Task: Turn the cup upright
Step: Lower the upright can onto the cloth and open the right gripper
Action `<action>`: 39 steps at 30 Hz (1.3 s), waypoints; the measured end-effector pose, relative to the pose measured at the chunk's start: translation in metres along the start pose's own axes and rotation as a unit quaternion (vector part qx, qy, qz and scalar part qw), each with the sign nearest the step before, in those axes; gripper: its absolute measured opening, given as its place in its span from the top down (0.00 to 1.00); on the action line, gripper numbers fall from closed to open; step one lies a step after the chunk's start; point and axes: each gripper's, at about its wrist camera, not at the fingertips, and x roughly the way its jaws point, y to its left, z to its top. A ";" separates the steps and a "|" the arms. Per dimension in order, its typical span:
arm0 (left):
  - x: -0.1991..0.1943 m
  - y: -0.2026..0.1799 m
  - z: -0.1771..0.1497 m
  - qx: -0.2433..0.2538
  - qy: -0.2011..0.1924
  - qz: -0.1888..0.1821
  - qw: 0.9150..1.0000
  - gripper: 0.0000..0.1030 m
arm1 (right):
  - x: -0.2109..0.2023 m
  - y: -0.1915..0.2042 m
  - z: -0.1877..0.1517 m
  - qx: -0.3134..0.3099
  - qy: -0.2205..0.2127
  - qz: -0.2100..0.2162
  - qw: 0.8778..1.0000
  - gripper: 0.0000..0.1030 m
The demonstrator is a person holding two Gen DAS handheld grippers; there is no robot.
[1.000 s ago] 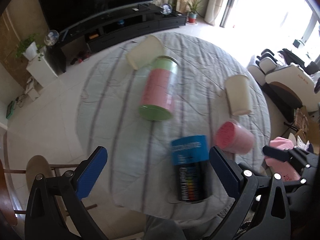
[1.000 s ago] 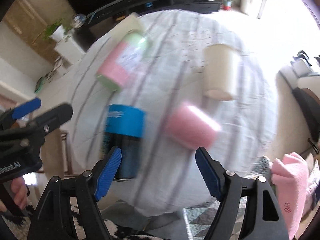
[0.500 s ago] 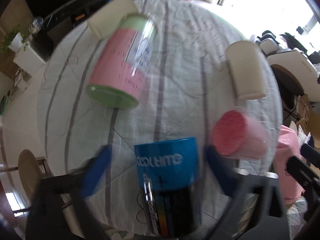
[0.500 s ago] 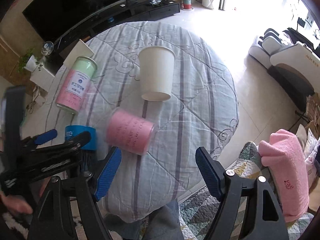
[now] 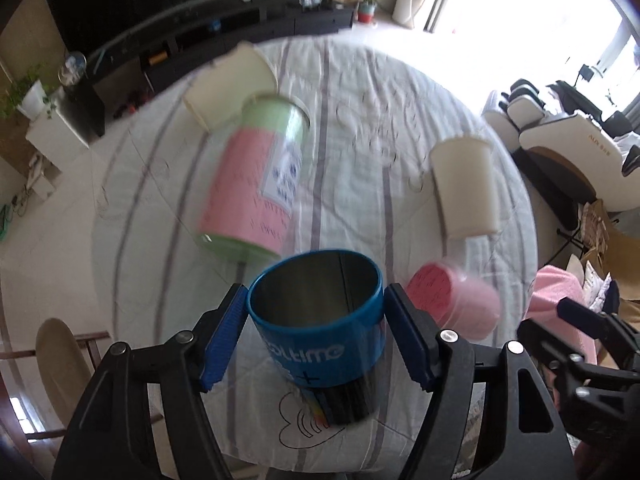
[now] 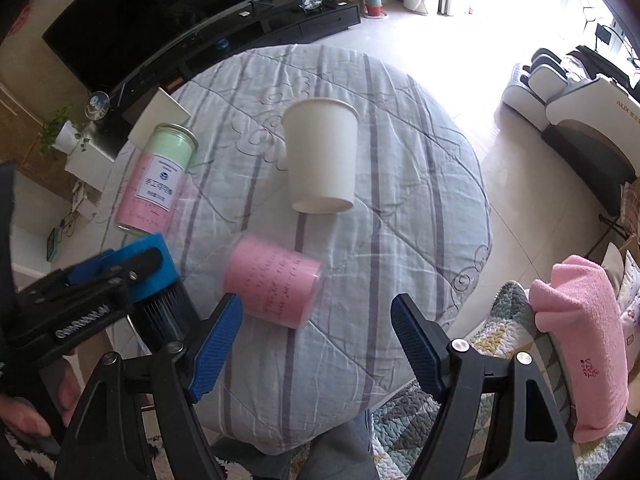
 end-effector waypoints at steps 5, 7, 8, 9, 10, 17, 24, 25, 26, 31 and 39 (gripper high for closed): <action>-0.012 0.003 0.001 -0.005 -0.017 0.008 1.000 0.31 | -0.007 0.006 0.003 -0.012 -0.011 0.007 1.000 0.24; -0.013 0.005 -0.002 -0.011 -0.013 0.009 1.000 0.31 | -0.009 0.007 0.003 -0.016 -0.011 0.008 1.000 0.24; -0.014 0.005 -0.005 -0.015 -0.011 0.008 1.000 0.31 | -0.009 0.008 0.002 -0.018 -0.010 0.008 1.000 0.24; -0.014 0.004 -0.007 -0.016 -0.011 0.008 1.000 0.31 | -0.009 0.008 0.001 -0.020 -0.009 0.008 1.000 0.24; -0.014 0.003 -0.010 -0.013 -0.011 0.010 1.000 0.31 | -0.009 0.007 0.000 -0.020 -0.009 0.008 1.000 0.24; -0.005 -0.012 -0.017 -0.002 0.002 -0.003 1.000 0.28 | -0.007 0.002 -0.005 -0.016 -0.001 0.006 1.000 0.24; -0.009 -0.020 -0.017 0.009 -0.005 -0.001 1.000 0.08 | -0.011 -0.004 -0.007 -0.010 -0.004 0.002 1.000 0.24; -0.010 -0.020 -0.017 0.010 -0.005 -0.002 1.000 0.08 | -0.011 -0.004 -0.007 -0.010 -0.004 0.002 1.000 0.24; -0.011 -0.021 -0.017 0.010 -0.006 0.000 1.000 0.08 | -0.012 -0.004 -0.007 -0.009 -0.004 0.003 1.000 0.24; -0.012 -0.022 -0.018 0.012 -0.007 0.000 1.000 0.08 | -0.012 -0.004 -0.008 -0.010 -0.003 0.002 1.000 0.24; -0.021 -0.022 -0.019 0.012 -0.016 0.006 1.000 0.08 | -0.017 -0.003 -0.010 -0.013 -0.008 0.005 1.000 0.24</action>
